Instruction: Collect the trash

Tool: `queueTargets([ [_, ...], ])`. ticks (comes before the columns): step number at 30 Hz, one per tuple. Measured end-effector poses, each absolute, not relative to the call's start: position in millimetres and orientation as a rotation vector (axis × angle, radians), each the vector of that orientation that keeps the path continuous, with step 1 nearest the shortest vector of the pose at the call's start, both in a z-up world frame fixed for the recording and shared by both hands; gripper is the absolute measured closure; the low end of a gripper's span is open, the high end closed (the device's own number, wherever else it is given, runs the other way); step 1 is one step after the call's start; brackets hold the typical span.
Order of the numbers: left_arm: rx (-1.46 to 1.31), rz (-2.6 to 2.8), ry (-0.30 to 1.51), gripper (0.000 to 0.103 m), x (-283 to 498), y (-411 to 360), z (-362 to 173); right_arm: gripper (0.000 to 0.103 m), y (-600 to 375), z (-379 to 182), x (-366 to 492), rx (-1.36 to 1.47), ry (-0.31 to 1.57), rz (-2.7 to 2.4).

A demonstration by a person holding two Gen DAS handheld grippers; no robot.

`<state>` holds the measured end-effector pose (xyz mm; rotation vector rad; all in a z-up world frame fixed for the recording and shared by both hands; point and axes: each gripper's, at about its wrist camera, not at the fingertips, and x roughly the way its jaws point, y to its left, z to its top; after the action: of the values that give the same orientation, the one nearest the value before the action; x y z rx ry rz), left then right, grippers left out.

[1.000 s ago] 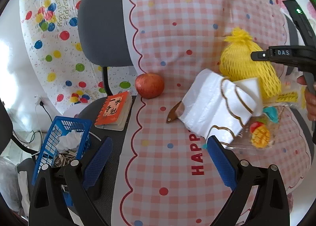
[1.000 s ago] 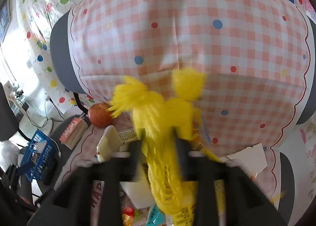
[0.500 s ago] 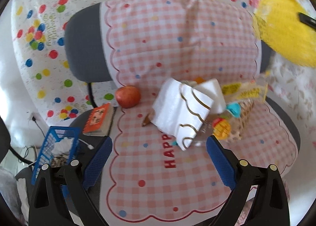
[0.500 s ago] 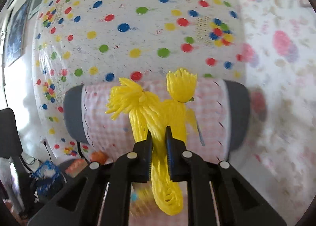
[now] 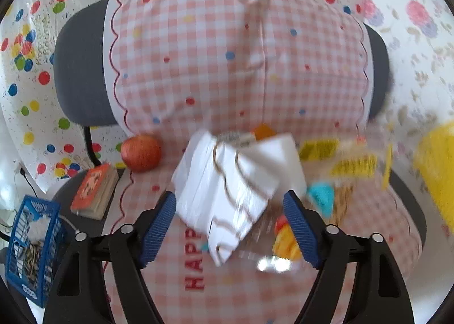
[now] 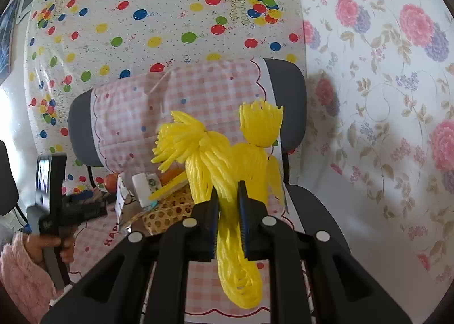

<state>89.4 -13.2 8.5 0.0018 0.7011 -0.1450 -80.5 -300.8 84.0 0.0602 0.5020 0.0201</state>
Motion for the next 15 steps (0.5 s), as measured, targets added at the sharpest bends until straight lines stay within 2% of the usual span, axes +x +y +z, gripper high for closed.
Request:
queueTargets([
  [12, -0.009, 0.041, 0.864, 0.027, 152.7, -24.6, 0.2, 0.090, -303.0, 63.5, -68.1, 0.057, 0.559, 0.011],
  [15, -0.015, 0.059, 0.932, 0.036, 160.2, -19.7, -6.1, 0.090, -301.2, 60.4, -69.5, 0.056, 0.567, 0.012],
])
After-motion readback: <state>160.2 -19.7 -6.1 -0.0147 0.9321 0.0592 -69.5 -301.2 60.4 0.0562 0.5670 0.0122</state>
